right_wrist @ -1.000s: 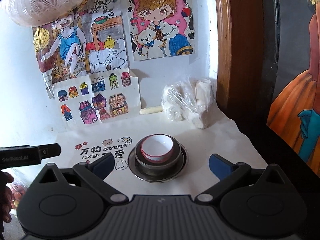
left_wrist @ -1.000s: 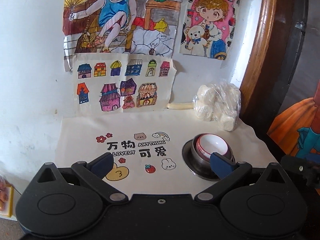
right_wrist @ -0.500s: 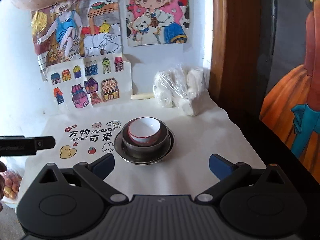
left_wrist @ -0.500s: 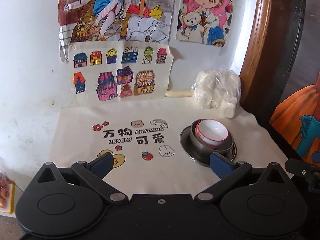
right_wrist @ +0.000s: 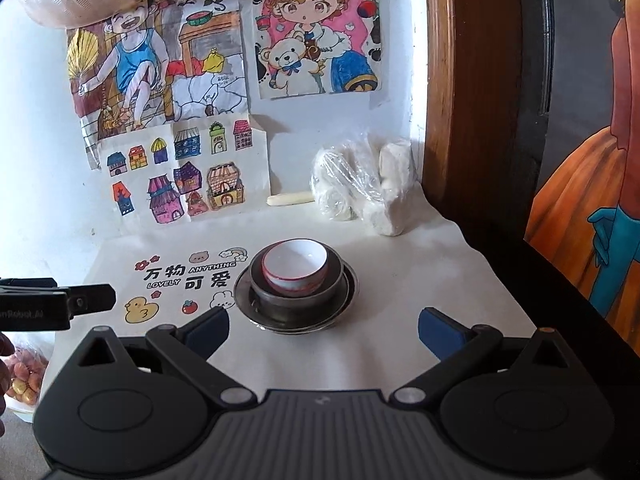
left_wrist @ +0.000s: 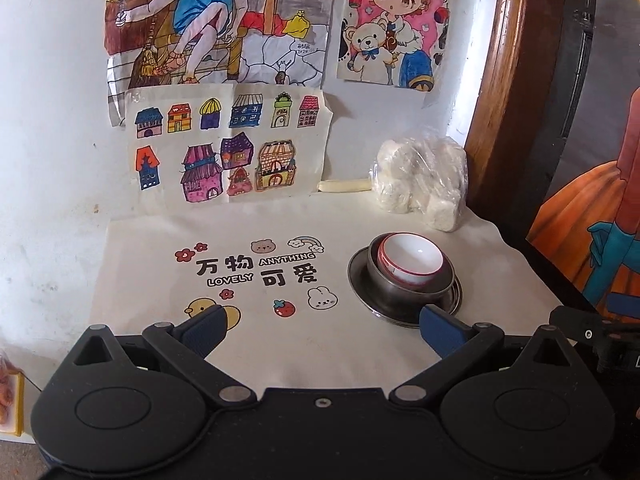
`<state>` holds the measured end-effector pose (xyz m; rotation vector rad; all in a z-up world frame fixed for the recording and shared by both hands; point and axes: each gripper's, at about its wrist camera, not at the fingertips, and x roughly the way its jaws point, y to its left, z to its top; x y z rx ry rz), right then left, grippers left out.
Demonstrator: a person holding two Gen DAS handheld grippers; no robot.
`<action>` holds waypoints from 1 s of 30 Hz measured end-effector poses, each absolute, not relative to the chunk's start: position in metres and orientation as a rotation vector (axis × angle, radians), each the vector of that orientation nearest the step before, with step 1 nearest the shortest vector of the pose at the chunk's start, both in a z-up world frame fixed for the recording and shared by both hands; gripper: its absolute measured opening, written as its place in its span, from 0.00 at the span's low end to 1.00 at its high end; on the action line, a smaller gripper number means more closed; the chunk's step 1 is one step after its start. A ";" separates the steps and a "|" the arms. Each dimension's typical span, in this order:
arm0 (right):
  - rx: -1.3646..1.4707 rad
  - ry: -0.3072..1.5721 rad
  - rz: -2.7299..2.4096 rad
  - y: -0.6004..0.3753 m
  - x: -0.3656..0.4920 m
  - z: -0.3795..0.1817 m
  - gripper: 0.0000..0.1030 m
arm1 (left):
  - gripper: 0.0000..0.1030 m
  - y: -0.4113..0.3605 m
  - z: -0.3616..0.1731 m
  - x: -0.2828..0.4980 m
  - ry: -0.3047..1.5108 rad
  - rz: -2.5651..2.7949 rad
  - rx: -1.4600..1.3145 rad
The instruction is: Organize plates and bowls
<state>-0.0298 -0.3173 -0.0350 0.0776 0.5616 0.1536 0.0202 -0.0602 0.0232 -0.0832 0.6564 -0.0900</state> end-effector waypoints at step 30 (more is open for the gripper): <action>0.073 0.578 0.150 -0.318 -0.031 -0.037 1.00 | 0.99 -0.060 0.023 0.022 0.660 -0.094 -0.080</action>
